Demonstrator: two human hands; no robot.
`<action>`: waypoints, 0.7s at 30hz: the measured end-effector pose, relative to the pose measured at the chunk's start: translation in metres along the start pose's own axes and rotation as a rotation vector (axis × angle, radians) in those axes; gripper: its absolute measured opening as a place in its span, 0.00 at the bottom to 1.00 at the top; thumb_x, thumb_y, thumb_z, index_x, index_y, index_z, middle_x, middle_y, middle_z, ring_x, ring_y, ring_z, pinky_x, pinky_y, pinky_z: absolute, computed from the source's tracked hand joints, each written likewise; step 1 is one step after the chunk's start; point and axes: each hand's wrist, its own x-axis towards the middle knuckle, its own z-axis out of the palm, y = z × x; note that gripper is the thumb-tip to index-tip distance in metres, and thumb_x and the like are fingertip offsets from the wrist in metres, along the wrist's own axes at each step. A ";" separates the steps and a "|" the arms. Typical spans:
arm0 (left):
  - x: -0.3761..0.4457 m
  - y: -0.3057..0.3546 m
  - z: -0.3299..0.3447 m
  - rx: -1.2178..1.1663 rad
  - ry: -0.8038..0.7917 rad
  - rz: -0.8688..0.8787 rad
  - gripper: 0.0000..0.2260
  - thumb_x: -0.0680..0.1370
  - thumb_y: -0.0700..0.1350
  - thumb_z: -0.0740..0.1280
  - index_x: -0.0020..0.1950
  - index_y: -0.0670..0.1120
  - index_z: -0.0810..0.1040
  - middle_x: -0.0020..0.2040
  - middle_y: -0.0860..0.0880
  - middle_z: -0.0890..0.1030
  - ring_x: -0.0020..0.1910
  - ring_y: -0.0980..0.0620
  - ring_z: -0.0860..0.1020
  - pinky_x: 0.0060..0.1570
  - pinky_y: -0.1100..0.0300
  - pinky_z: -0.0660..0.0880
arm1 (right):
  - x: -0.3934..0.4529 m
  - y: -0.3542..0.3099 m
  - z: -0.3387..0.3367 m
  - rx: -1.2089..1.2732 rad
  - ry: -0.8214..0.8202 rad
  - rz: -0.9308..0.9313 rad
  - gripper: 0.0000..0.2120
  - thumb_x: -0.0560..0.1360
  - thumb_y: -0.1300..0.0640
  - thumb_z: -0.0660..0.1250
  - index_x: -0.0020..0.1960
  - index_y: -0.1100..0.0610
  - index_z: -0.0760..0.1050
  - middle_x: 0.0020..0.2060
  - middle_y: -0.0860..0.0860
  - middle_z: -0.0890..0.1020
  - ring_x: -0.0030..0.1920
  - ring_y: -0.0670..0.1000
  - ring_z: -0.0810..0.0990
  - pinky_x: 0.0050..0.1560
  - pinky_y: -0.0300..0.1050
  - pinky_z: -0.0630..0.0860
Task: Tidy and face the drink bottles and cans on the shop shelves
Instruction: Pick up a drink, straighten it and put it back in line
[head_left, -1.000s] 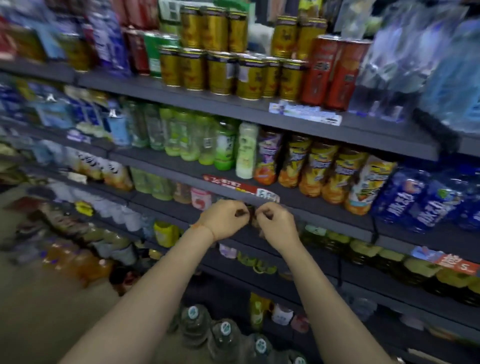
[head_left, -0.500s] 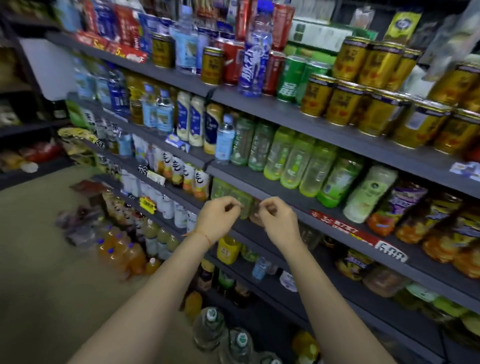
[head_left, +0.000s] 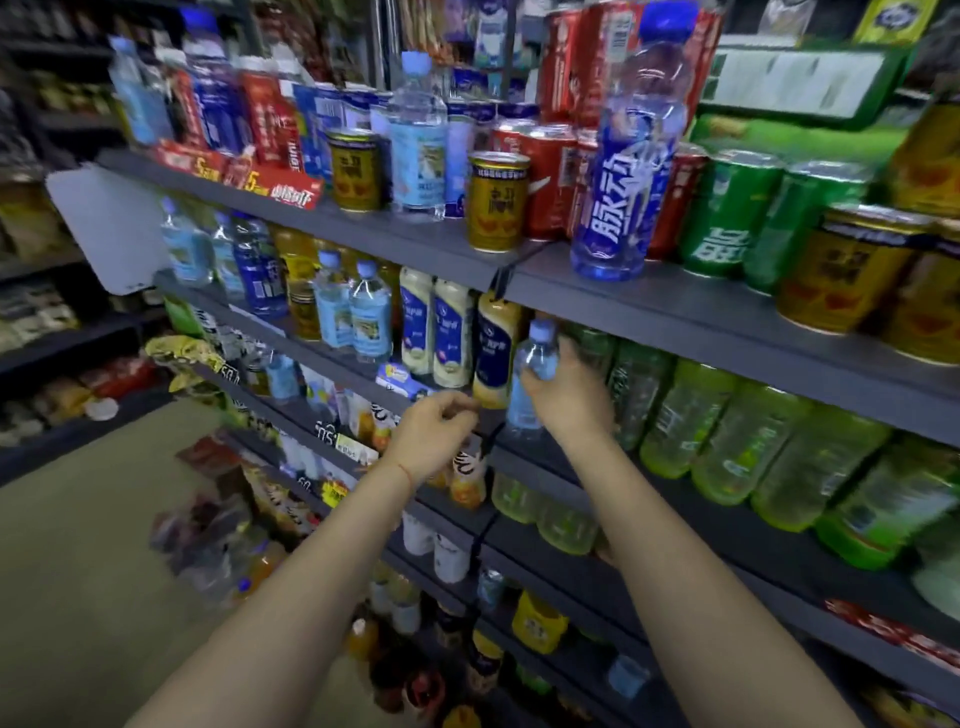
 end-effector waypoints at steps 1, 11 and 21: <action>0.010 0.000 -0.001 -0.023 -0.004 0.015 0.08 0.80 0.42 0.64 0.57 0.47 0.79 0.48 0.50 0.82 0.47 0.50 0.81 0.43 0.59 0.75 | 0.006 -0.006 0.003 -0.059 -0.022 0.025 0.27 0.77 0.39 0.64 0.69 0.52 0.65 0.53 0.54 0.82 0.48 0.58 0.81 0.36 0.47 0.73; 0.064 -0.020 0.000 -0.015 -0.348 0.116 0.34 0.70 0.46 0.72 0.75 0.51 0.65 0.67 0.51 0.73 0.65 0.52 0.73 0.64 0.54 0.72 | -0.015 -0.025 0.038 -0.151 0.233 0.142 0.34 0.68 0.37 0.73 0.65 0.53 0.66 0.50 0.55 0.79 0.46 0.59 0.80 0.36 0.46 0.72; 0.036 -0.047 -0.009 -0.504 -0.551 -0.122 0.12 0.74 0.49 0.74 0.56 0.50 0.79 0.51 0.48 0.84 0.49 0.48 0.82 0.51 0.52 0.79 | -0.068 -0.043 0.051 0.519 0.294 0.366 0.23 0.79 0.40 0.62 0.45 0.62 0.75 0.32 0.53 0.79 0.33 0.55 0.79 0.31 0.43 0.73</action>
